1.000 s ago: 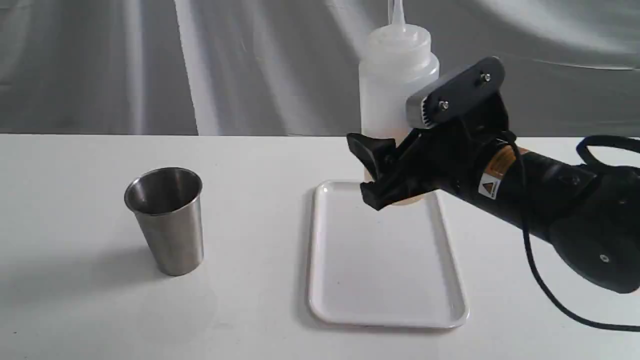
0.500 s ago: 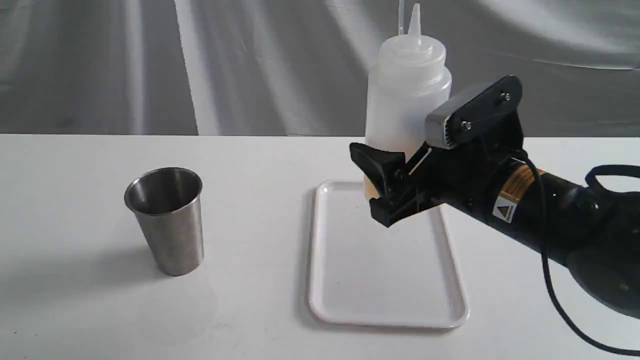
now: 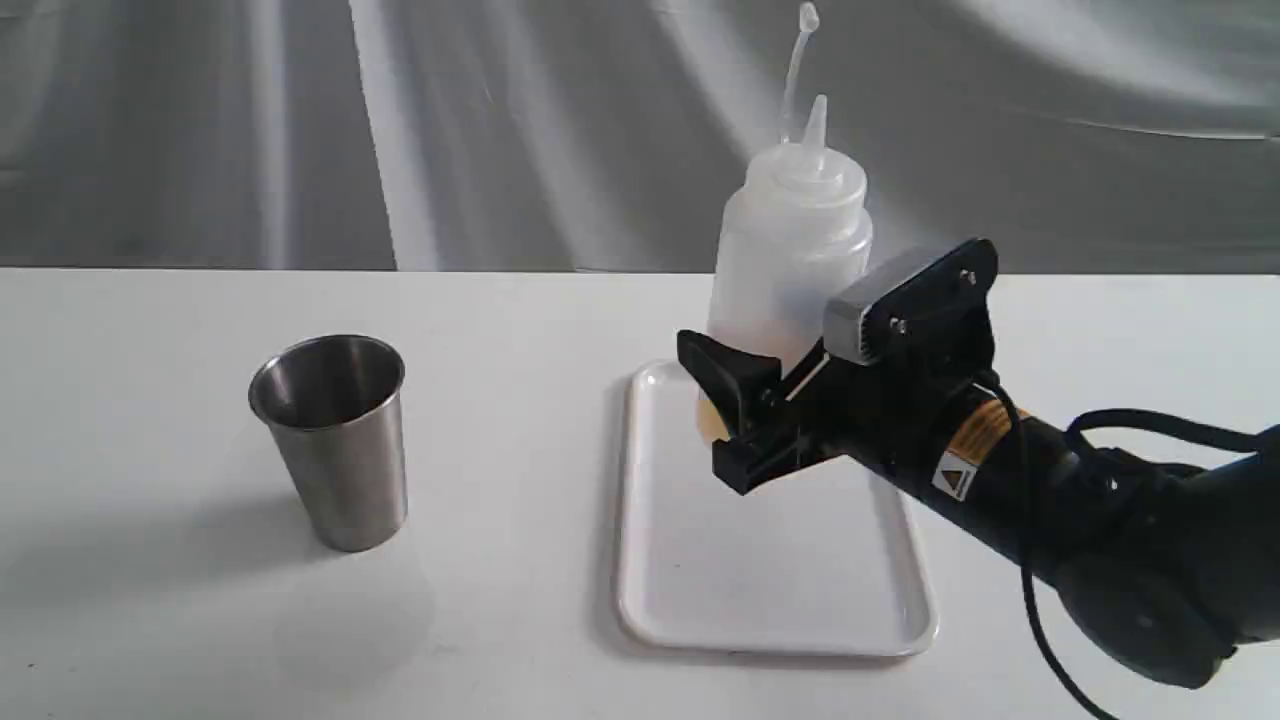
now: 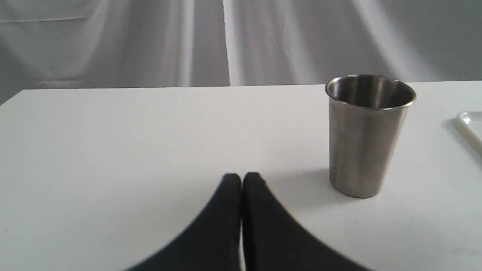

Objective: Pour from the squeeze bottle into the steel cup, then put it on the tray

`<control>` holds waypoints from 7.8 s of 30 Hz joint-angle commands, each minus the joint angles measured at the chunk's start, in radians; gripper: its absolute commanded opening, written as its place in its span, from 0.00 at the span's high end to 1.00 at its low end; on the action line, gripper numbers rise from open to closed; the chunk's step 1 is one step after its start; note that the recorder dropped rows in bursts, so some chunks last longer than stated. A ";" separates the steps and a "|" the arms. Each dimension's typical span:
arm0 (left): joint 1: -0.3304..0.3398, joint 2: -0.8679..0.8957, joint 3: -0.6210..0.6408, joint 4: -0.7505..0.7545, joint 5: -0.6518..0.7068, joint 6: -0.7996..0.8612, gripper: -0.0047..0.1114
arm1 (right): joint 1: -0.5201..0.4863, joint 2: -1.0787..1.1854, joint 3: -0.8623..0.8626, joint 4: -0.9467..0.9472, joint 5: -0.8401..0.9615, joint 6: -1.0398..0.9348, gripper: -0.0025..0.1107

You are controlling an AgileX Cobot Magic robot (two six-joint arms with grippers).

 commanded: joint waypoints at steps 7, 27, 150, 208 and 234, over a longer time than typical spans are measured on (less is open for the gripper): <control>-0.008 -0.003 0.004 -0.001 -0.008 -0.003 0.96 | -0.008 0.107 0.002 0.132 -0.115 -0.076 0.98; -0.008 -0.003 0.004 -0.001 -0.008 -0.003 0.96 | -0.008 0.280 -0.140 0.125 -0.114 -0.102 0.98; -0.008 -0.003 0.004 -0.001 -0.008 -0.002 0.96 | -0.008 -0.458 0.444 -0.257 -0.196 0.212 0.05; -0.008 -0.003 0.004 -0.001 -0.008 -0.005 0.96 | -0.008 -1.872 0.653 -0.040 0.984 0.401 0.98; -0.008 -0.003 0.004 -0.001 -0.008 -0.005 0.96 | -0.065 -1.875 0.726 0.089 1.065 0.402 0.98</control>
